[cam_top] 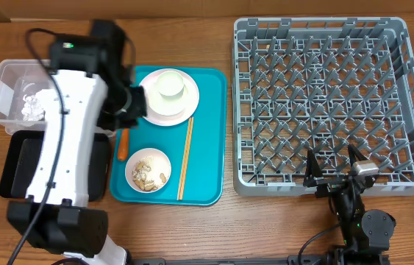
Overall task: Sort waste into correct bins and load items into the dishwasher
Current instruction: 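Grasp the rim of the pink bowl of rice with the left gripper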
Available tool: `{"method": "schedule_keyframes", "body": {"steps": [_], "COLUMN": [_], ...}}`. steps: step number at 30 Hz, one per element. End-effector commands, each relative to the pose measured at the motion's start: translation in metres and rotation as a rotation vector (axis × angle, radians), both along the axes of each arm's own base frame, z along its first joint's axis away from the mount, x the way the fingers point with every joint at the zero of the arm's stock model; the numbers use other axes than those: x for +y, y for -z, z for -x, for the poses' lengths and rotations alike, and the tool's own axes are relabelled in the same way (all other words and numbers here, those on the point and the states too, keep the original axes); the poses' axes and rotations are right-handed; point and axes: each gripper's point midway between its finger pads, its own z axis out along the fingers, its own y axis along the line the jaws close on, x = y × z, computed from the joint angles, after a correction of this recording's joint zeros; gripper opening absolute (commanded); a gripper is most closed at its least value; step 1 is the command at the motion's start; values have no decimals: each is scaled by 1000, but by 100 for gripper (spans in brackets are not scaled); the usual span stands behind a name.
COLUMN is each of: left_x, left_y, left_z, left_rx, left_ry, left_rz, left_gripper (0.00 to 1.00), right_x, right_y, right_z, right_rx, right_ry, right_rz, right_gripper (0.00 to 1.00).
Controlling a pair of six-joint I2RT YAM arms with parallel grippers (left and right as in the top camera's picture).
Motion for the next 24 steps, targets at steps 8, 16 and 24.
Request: {"method": "schedule_keyframes", "body": {"steps": [8,16,24], "left_x": [-23,-35,-43], "left_y": [-10,32,81], "left_z": [55,61,41], "left_rx": [-57,-104,-113], "left_ry": [81,58,62], "left_rz": [-38,-58,-55], "left_gripper": [4,4,28], "right_x": [-1,-1,-1], "right_y": [1,1,1], "right_z": [0,0,0], "right_rx": [-7,-7,-7], "right_ry": [5,5,5], "right_rz": [-3,-3,-3], "right_gripper": [100,100,100]}}
